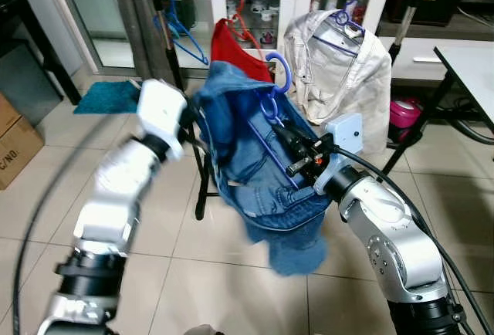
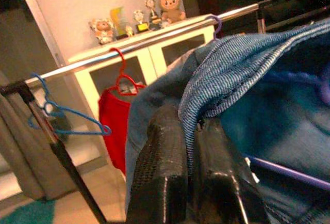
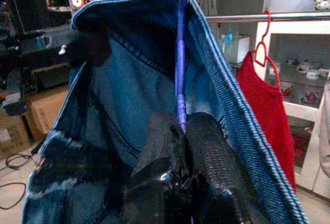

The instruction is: Hang hanger

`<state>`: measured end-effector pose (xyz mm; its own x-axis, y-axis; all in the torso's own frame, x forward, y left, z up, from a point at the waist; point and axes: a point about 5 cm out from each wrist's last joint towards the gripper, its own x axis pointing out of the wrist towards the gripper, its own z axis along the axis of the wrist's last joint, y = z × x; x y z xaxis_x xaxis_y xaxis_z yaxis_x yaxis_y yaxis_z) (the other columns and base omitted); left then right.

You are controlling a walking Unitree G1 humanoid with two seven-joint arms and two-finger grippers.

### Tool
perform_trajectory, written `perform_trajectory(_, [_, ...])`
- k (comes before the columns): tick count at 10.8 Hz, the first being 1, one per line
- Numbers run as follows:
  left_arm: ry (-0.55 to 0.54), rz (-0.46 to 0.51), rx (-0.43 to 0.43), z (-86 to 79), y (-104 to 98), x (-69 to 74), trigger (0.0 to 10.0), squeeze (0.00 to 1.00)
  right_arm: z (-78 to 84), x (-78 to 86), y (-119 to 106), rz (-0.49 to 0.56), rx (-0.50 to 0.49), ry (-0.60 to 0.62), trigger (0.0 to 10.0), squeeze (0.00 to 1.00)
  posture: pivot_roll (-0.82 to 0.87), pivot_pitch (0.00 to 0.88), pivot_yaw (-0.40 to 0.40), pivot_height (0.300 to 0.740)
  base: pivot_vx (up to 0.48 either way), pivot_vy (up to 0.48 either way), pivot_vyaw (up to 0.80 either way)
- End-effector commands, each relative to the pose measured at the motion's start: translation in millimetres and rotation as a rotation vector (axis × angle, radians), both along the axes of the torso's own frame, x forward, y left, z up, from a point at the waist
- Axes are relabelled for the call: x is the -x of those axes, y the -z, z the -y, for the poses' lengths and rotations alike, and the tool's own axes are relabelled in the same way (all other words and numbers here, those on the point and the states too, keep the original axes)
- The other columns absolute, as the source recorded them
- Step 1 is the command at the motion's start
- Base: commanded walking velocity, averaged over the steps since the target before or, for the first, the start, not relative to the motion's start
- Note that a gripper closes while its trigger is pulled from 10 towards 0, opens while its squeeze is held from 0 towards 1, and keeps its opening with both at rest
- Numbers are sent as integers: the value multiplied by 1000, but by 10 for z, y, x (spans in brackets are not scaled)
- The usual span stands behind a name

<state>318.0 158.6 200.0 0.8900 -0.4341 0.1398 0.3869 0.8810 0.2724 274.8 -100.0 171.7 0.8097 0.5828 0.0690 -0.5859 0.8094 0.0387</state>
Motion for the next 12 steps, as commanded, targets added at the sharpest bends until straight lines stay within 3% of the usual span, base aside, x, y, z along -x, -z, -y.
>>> perform_trajectory(1, [-26,33,11,-60,-106,-8,0,0,-9,6,-80,31,-3,-14,0,0,-38,0,75,740,0,0,0])
perform_trajectory(5, [-210,147,-48,-580,-635,-131,0,0,46,156,29,18,135,-193,0,0,-36,0,80,740,0,0,0])
perform_trajectory(6, [-328,133,-99,-820,-683,-210,0,0,86,234,9,19,143,-281,0,0,-37,0,84,740,0,0,0])
perform_trajectory(7, [-399,100,-149,-969,-633,-251,0,0,116,264,-19,22,135,-312,0,0,-40,0,86,740,0,0,0])
perform_trajectory(8, [-525,17,-201,-1258,-442,-295,0,0,174,296,-92,23,77,-340,0,0,-39,0,86,740,0,0,0])
perform_trajectory(9, [-571,-34,-166,-1363,-309,-308,0,0,194,318,-113,19,39,-350,0,0,-44,0,88,740,0,0,0])
perform_trajectory(10, [-550,-62,-127,-1328,-238,-322,0,0,205,310,-114,15,16,-328,0,0,-47,0,91,740,0,0,0])
perform_trajectory(12, [-217,-100,-40,-612,-6,-291,0,0,242,30,-208,40,-218,19,0,0,-46,0,93,740,0,0,0])
